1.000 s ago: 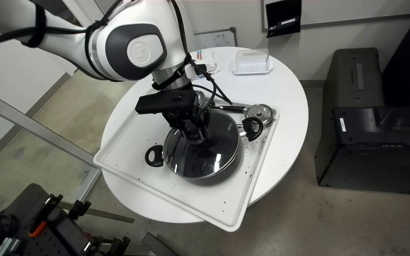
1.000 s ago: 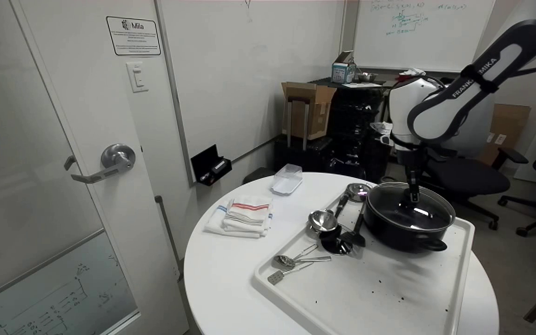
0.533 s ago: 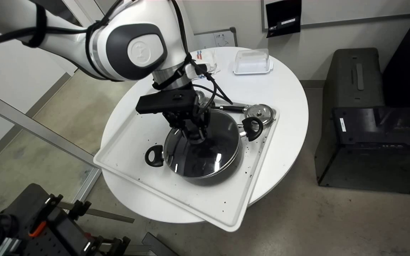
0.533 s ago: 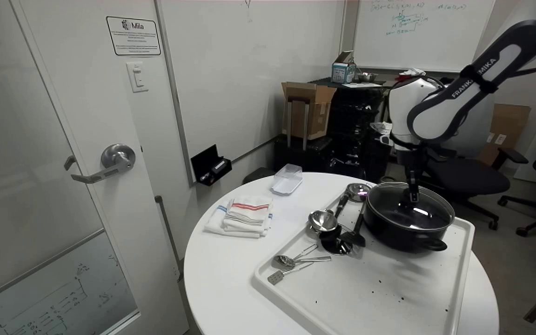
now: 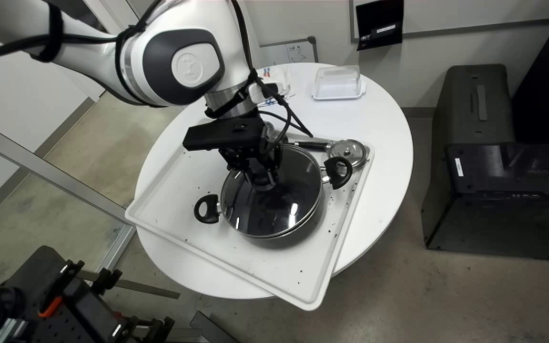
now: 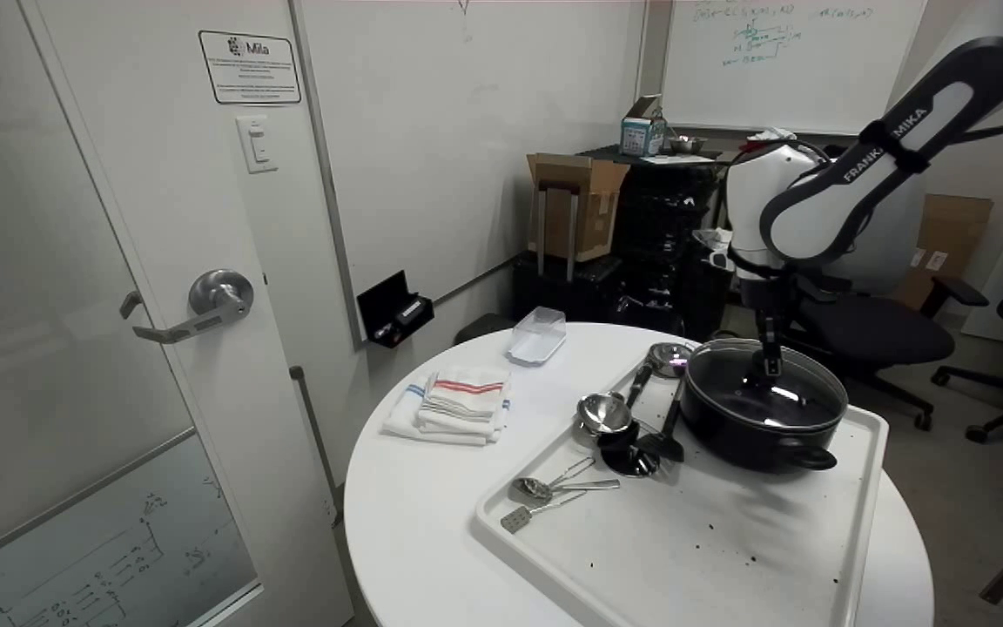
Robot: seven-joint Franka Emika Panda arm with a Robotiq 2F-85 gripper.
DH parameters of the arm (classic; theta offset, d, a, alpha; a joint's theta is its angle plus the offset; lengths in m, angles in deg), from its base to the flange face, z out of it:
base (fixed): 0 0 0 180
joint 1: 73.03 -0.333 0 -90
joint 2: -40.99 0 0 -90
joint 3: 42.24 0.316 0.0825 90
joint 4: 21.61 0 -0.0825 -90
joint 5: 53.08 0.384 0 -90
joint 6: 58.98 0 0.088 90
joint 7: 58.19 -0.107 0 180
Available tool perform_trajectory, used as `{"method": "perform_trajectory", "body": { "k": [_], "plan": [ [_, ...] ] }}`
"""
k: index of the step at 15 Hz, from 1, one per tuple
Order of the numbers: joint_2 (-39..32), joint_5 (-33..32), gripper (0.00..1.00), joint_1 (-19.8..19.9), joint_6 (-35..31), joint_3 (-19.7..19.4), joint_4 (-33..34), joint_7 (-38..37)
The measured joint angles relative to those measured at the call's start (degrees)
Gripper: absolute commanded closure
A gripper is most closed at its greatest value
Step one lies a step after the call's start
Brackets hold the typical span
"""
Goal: Put the lid on the pot
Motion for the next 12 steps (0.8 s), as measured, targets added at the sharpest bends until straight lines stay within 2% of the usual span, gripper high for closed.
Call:
{"method": "perform_trajectory", "body": {
  "k": [12],
  "plan": [
    [-0.91,0.00,0.75,-0.01,0.05,0.00,0.35,0.00]
  ]
}}
